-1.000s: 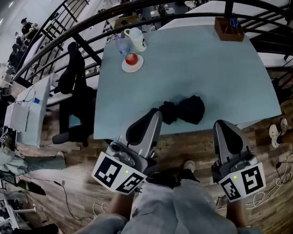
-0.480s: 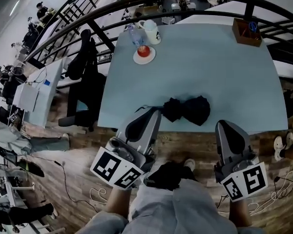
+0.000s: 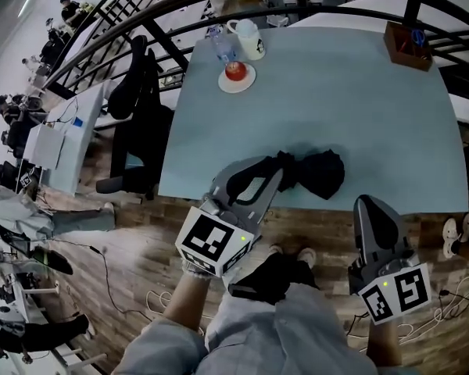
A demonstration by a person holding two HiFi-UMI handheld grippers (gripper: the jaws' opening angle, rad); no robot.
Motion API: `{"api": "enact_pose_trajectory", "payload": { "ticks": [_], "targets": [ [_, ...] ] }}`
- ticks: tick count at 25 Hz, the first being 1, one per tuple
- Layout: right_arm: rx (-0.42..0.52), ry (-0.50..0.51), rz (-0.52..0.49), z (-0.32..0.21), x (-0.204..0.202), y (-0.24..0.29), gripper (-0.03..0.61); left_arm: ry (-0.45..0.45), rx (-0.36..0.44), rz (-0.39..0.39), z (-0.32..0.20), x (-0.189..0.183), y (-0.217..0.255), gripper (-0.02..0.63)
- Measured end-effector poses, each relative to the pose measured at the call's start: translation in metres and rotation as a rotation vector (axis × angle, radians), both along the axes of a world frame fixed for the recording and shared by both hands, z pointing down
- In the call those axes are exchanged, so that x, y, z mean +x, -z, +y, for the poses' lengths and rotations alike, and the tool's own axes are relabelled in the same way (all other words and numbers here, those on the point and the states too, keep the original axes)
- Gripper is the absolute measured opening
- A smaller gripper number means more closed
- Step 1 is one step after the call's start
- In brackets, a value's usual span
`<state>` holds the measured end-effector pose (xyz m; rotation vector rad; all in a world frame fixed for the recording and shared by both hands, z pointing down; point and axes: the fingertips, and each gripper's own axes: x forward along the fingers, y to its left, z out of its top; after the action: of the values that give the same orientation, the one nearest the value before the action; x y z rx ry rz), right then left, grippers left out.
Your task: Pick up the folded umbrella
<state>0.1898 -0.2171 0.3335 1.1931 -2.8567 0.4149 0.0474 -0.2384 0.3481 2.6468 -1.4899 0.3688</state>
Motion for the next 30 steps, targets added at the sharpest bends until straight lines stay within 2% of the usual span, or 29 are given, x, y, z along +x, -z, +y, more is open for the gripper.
{"api": "enact_pose_trajectory", "payload": {
  "ticks": [4, 7, 11, 15, 17, 21, 25, 30],
  "targets": [
    [-0.021, -0.013, -0.007, -0.003, -0.003, -0.009, 0.000, -0.131, -0.087, -0.080, -0.010, 0.013, -0.030, 0.159],
    [-0.031, -0.023, -0.004, -0.008, -0.004, -0.013, 0.000, -0.231, -0.124, -0.197, -0.019, 0.025, -0.052, 0.215],
    [-0.049, -0.038, 0.003, -0.010, -0.004, -0.020, 0.000, -0.335, -0.220, -0.317, -0.029, 0.032, -0.097, 0.223],
    [-0.063, -0.048, 0.011, -0.013, -0.002, -0.025, 0.000, -0.404, -0.310, -0.491, -0.038, 0.030, -0.146, 0.225],
    [-0.071, -0.053, 0.013, -0.015, -0.002, -0.027, 0.000, -0.449, -0.362, -0.554, -0.040, 0.031, -0.168, 0.229],
    [-0.082, -0.059, 0.015, -0.018, -0.004, -0.030, 0.000, -0.508, -0.475, -0.661, -0.044, 0.024, -0.209, 0.232],
    [-0.093, -0.060, 0.017, -0.020, -0.004, -0.033, 0.000, -0.567, -0.515, -0.726, -0.045, 0.025, -0.233, 0.235],
    [-0.103, -0.067, 0.013, -0.021, -0.004, -0.037, 0.000, -0.613, -0.564, -0.822, -0.045, 0.023, -0.262, 0.272]
  ]
}}
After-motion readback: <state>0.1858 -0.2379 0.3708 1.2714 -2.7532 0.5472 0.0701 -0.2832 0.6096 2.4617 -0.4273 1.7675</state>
